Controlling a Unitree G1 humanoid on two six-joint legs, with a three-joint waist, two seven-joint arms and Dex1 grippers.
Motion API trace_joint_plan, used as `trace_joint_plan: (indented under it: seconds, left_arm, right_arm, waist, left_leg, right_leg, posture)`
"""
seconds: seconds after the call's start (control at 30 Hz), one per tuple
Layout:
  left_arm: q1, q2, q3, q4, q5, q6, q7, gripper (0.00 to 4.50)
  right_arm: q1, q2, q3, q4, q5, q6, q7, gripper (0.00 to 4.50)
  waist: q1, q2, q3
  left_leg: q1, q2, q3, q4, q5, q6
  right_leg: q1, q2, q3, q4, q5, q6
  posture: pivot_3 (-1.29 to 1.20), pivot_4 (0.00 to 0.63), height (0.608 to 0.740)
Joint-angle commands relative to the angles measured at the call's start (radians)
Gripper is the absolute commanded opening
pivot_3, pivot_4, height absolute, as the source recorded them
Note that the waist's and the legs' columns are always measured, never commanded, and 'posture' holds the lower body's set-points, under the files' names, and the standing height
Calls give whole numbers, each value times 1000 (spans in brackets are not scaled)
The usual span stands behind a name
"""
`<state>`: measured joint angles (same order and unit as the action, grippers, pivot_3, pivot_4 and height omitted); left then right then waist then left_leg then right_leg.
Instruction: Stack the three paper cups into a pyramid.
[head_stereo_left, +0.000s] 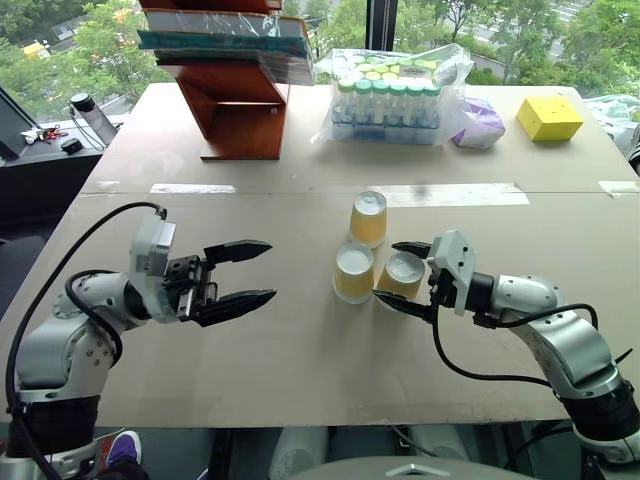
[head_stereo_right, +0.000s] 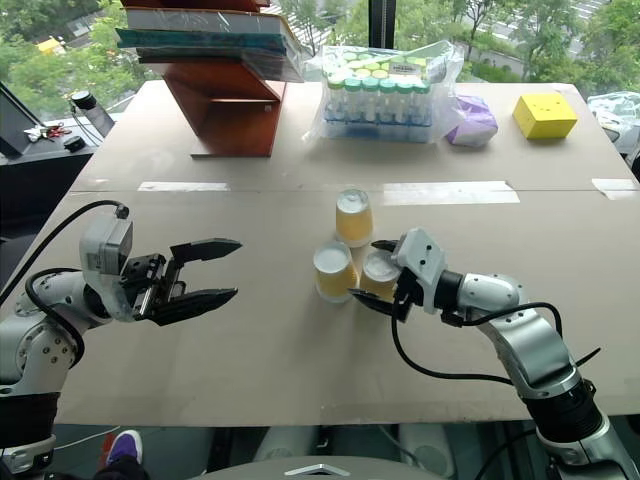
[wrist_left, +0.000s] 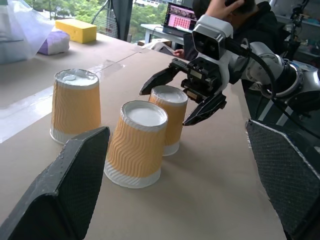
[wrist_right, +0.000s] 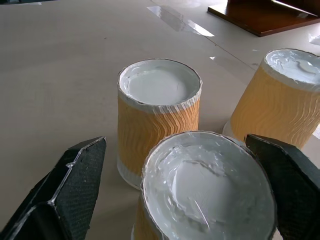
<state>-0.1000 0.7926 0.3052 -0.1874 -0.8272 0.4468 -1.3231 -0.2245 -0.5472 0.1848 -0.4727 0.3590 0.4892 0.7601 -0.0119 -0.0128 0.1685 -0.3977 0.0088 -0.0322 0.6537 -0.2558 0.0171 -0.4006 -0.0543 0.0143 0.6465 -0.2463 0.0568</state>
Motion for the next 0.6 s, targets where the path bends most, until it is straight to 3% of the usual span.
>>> trace_joint_plan:
  seconds: [0.03,0.23,0.6]
  left_arm:
    - [-53,-17,-13,-36,15,18,93,4500]
    - [-237,-49,-160,9,120,102,248,4500]
    - [-581,-191,-364,370,330,30,238,4500]
  right_arm:
    - [6,-31,-75,-97,54,-14,26,4437]
    - [71,-70,-221,-219,184,23,16,4437]
    - [383,-99,-585,-446,424,-4,-11,4437]
  waist:
    - [1,0,0]
    - [6,-1,0]
    - [3,-2,-1]
  left_leg:
    - [0,0,0,0,0,0]
    - [0,-2,-1,0,0,0]
    - [0,-3,-1,1,0,0]
  right_leg:
    - [0,0,0,0,0,0]
    - [1,0,0,0,0,0]
    - [0,0,-1,2,0,0]
  posture:
    - [0,150,740]
    - [0,150,740]
    - [0,150,740]
